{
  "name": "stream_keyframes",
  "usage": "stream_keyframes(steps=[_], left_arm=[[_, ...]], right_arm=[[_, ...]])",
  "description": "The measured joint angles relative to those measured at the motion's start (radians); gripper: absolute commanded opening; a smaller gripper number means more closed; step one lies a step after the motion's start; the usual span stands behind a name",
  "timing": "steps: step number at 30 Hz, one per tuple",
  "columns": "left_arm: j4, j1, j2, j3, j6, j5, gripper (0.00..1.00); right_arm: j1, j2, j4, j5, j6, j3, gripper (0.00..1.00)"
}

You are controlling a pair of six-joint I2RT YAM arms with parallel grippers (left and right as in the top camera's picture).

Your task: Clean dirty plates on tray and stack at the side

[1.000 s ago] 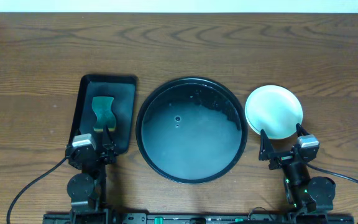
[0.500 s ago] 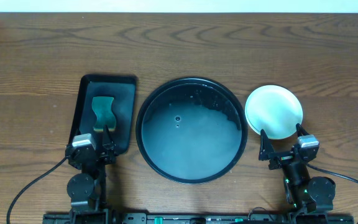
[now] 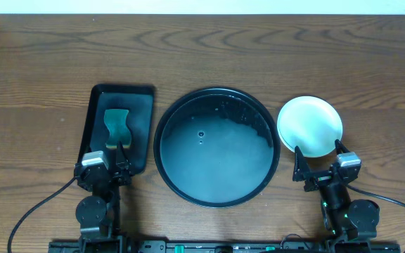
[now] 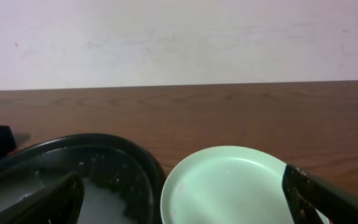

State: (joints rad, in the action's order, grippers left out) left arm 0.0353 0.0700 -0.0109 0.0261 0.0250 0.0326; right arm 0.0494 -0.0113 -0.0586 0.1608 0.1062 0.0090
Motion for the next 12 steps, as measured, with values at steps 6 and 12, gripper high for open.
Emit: stream_keyframes(steps=[6, 12], left_arm=[[0.0, 0.0, 0.0, 0.0, 0.0, 0.0, 0.75], [0.0, 0.0, 0.0, 0.0, 0.0, 0.0, 0.74]], right_arm=[[0.0, 0.0, 0.0, 0.0, 0.0, 0.0, 0.99], [0.0, 0.0, 0.0, 0.0, 0.0, 0.0, 0.99]])
